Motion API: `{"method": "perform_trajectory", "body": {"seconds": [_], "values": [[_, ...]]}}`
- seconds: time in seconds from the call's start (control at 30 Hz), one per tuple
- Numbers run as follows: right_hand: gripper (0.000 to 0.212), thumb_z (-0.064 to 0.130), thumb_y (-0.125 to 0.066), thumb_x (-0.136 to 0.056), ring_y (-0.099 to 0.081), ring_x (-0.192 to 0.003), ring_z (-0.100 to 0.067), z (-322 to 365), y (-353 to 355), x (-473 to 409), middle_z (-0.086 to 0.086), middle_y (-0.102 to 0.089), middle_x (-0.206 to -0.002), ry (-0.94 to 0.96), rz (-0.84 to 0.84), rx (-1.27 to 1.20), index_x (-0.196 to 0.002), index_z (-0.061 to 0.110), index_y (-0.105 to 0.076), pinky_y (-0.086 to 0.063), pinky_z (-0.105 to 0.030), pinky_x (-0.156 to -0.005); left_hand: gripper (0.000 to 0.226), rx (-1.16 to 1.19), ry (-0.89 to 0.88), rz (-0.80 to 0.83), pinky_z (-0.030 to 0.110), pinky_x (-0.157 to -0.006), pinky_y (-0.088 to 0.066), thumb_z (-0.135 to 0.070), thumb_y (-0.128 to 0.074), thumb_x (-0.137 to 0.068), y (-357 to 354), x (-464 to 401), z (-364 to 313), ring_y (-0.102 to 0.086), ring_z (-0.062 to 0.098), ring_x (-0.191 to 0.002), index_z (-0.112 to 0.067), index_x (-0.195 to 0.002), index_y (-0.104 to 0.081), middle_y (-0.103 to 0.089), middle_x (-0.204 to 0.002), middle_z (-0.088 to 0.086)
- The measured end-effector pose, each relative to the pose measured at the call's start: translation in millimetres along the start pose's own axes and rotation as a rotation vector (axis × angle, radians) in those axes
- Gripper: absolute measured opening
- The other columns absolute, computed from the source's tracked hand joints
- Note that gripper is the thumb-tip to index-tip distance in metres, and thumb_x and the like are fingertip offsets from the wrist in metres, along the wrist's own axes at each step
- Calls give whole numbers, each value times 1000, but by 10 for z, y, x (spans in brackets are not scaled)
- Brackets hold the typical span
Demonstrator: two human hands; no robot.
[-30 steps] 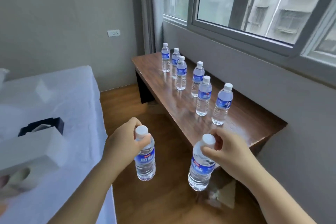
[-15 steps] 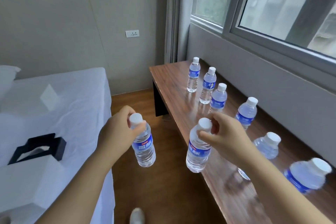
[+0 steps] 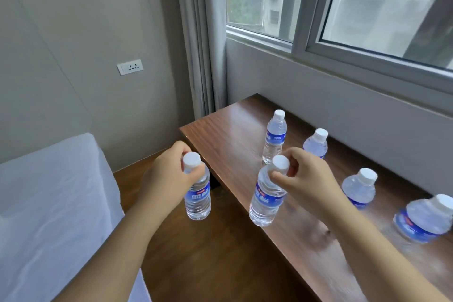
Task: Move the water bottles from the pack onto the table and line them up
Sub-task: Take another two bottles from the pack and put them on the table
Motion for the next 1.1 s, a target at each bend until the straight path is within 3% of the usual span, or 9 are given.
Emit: {"method": "perform_trajectory", "body": {"seconds": [0.17, 0.4, 0.53, 0.63, 0.8, 1.1], "values": [[13, 26, -68, -78, -49, -61, -6, 50, -302, -823, 7, -54, -67, -41, -26, 9, -85, 20, -59, -36, -20, -54, 22, 45, -62, 29, 37, -59, -56, -37, -68, -79, -137, -987, 152, -61, 14, -77, -29, -85, -48, -61, -80, -8], [18, 27, -68, -73, -56, -72, -15, -79, -567, -1872, 4, -60, -75, -118, -50, -5, -88, 19, -62, -46, -31, -63, 22, 81, -115, 68, 43, -61, -56, -40, -66, -76, -533, -2207, 224, -60, 20, -71, -29, -81, -47, -60, -74, -7], [20, 30, -68, -71, -56, -73, -11, -137, -586, -2394, 7, -60, -75, -158, -94, 30, -88, 22, -61, -47, -32, -66, 20, 32, -164, 140, 31, -55, -45, -39, -63, -81, -741, -2804, 89, -56, 17, -70, -27, -83, -48, -60, -77, -5], [20, 31, -68, -72, -56, -73, -9, -216, -602, -2739, 8, -60, -77, -195, -149, 55, -89, 24, -60, -48, -31, -66, 19, 7, -216, 190, 31, -57, -43, -40, -62, -81, -917, -3236, -41, -55, 17, -72, -26, -85, -49, -59, -78, -5], [21, 33, -67, -76, -54, -75, -10, -413, -712, -3202, 10, -59, -82, -302, -193, 120, -93, 23, -58, -47, -32, -66, 22, -8, -305, 283, 35, -65, -45, -42, -61, -79, -1311, -3880, -177, -56, 21, -78, -25, -87, -49, -60, -81, -5], [23, 31, -66, -80, -54, -83, -16, -755, -873, -3745, 7, -57, -88, -570, -292, 163, -98, 21, -57, -44, -32, -69, 23, 12, -461, 487, 30, -60, -37, -41, -61, -80, -2005, -4725, -437, -56, 22, -78, -24, -88, -47, -61, -84, -6]]}}
Point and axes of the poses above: each hand's wrist, its own x-axis away from the middle knuckle, its own y-axis out of the back of the hand, z = x × y, the point moved 1 cm from there along -x, towards the middle knuckle
